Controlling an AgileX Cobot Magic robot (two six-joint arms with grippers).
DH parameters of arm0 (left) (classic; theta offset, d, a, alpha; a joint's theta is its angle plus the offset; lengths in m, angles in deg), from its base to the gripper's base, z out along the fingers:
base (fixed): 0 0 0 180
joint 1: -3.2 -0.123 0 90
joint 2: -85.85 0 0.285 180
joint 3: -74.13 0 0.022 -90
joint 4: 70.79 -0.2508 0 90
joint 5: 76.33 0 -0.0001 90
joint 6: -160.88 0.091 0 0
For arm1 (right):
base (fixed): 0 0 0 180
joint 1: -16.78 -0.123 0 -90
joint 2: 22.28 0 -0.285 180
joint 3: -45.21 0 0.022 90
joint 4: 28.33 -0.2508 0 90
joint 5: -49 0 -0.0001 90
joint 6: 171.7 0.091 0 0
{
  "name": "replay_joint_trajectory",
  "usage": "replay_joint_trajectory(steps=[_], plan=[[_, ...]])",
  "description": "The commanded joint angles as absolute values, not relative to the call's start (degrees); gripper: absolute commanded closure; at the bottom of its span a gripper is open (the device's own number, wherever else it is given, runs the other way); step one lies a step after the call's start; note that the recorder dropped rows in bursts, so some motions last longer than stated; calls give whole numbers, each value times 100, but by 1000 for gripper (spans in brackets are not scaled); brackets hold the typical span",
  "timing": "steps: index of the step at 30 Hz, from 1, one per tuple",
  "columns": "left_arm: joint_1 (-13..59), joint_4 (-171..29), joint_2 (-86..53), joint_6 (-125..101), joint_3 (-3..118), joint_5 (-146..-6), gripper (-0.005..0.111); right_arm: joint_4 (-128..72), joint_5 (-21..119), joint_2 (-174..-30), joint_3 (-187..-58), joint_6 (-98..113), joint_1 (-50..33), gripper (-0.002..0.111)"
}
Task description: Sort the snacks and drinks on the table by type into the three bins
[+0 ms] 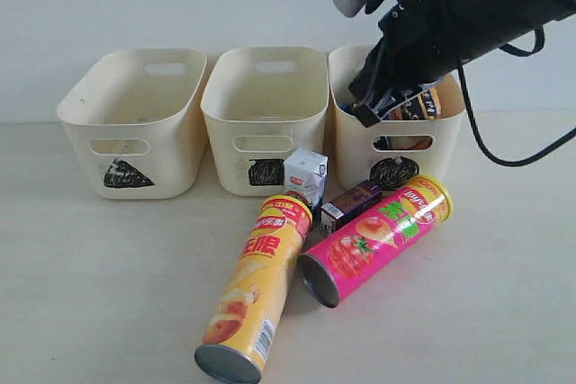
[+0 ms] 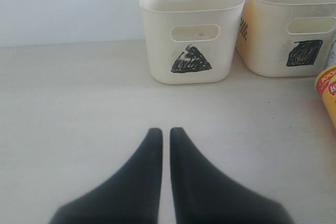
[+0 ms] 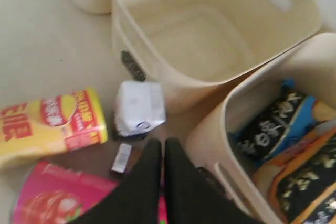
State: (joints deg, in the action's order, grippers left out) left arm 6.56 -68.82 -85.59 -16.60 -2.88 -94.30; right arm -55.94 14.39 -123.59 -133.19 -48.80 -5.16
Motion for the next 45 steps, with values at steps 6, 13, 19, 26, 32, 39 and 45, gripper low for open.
replay_joint_trajectory(steps=[6,13,19,26,32,39,45], plan=[[640,-6839,-8602,-1652,-308,-9391,102,-3717,-1089,-12275,-13932,-2888,-491,108],[640,-6839,-8602,-1652,-308,-9391,102,-2963,-1913,-12275,-13986,-1158,559,108],[640,-6839,-8602,-1652,-308,-9391,102,-3191,-1804,-12051,-13862,-483,1626,108],[640,-6839,-8602,-1652,-308,-9391,102,-3170,-403,-10795,-12834,-403,2504,108],[640,-6839,-8602,-1652,-308,-9391,102,-2904,363,-9320,-11907,-346,2820,108],[640,-6839,-8602,-1652,-308,-9391,102,-3087,1523,-7664,-10709,-310,2820,108],[640,-6839,-8602,-1652,-308,-9391,102,-3105,2566,-6358,-9625,-426,2820,108]])
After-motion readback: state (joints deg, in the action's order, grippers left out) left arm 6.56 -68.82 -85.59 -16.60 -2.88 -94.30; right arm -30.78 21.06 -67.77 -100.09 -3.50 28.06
